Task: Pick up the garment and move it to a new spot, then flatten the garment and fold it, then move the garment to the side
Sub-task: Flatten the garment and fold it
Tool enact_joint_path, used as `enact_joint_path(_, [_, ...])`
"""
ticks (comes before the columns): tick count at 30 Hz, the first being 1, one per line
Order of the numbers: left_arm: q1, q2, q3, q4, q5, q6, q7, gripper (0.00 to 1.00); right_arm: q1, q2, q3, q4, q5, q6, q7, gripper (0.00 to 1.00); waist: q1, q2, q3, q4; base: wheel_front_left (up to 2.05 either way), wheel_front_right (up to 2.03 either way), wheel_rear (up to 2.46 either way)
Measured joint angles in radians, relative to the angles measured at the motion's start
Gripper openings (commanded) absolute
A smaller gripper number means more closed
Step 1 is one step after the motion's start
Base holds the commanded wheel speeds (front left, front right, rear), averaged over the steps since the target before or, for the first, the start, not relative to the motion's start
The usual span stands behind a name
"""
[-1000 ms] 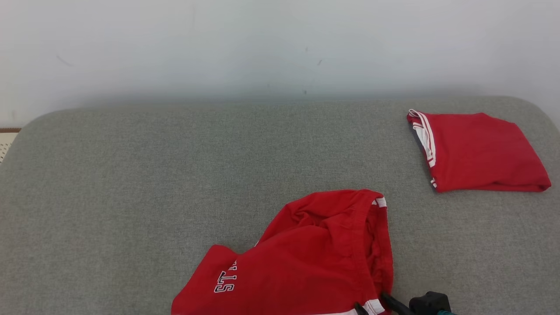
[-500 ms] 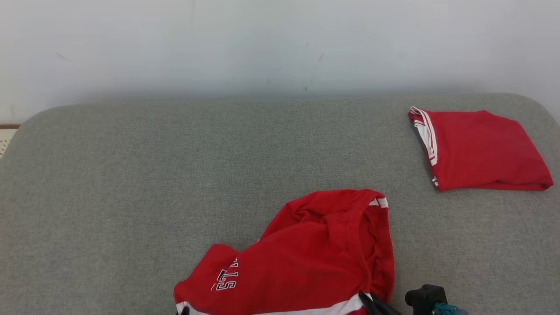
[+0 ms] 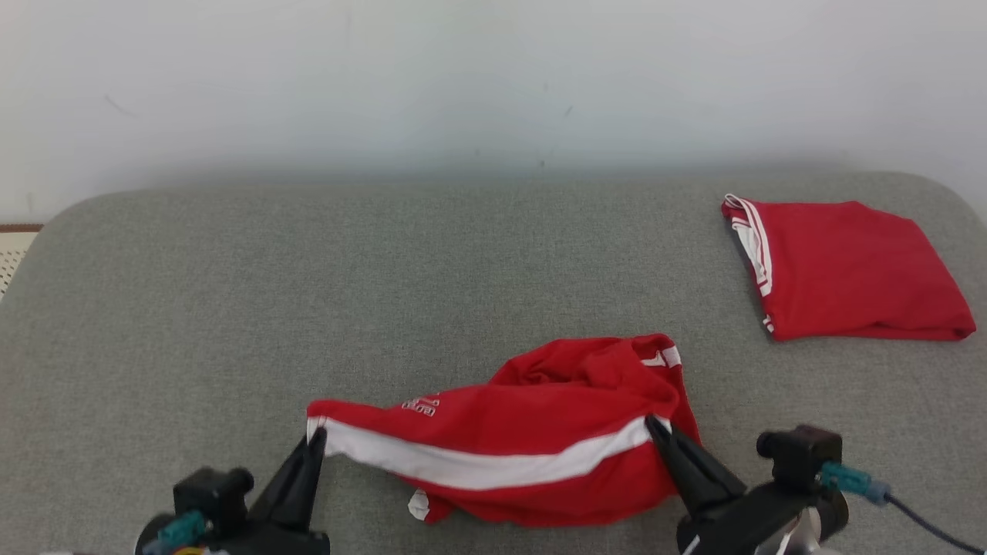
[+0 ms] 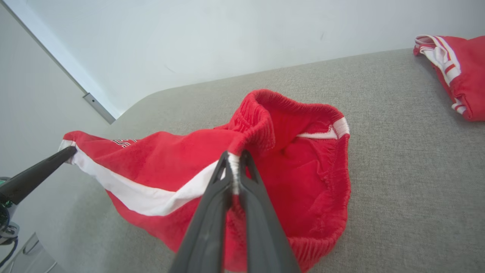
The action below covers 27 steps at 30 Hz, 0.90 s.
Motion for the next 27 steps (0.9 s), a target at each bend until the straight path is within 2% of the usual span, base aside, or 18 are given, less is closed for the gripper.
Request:
enact_joint_path(6, [-0.237, 0.058, -0.006, -0.030, 0.026, -0.044, 0.091, 0.00, -0.201, 0.044, -0.036, -0.002, 0.074, 0.000, 0.005, 0.00, 0.0001, 0.0000, 0.051, -0.006, 0.00, 0.00, 0.00])
enact_joint_path(11, [-0.524, 0.111, -0.026, 0.000, 0.036, -0.081, 0.164, 0.00, -0.477, 0.063, -0.031, 0.093, 0.103, 0.000, 0.021, 0.00, 0.0002, 0.0001, 0.127, -0.014, 0.00, 0.00, 0.00])
enact_joint_path(16, [-0.827, 0.131, -0.057, 0.104, 0.019, -0.098, 0.197, 0.00, -0.775, 0.087, -0.048, 0.235, 0.172, 0.000, 0.027, 0.00, 0.0003, 0.0001, 0.217, -0.021, 0.00, 0.00, 0.00])
enact_joint_path(19, [-1.005, 0.136, -0.089, 0.183, -0.002, -0.103, 0.209, 0.00, -0.947, 0.107, -0.082, 0.320, 0.258, 0.000, 0.041, 0.00, 0.0004, 0.0002, 0.273, -0.023, 0.00, 0.00, 0.00])
enact_joint_path(27, [-1.441, 0.159, -0.204, 0.390, -0.048, -0.104, 0.174, 0.00, -1.335, 0.131, -0.129, 0.509, 0.367, 0.000, 0.027, 0.00, 0.0005, 0.0003, 0.416, -0.033, 0.00, 0.00, 0.00])
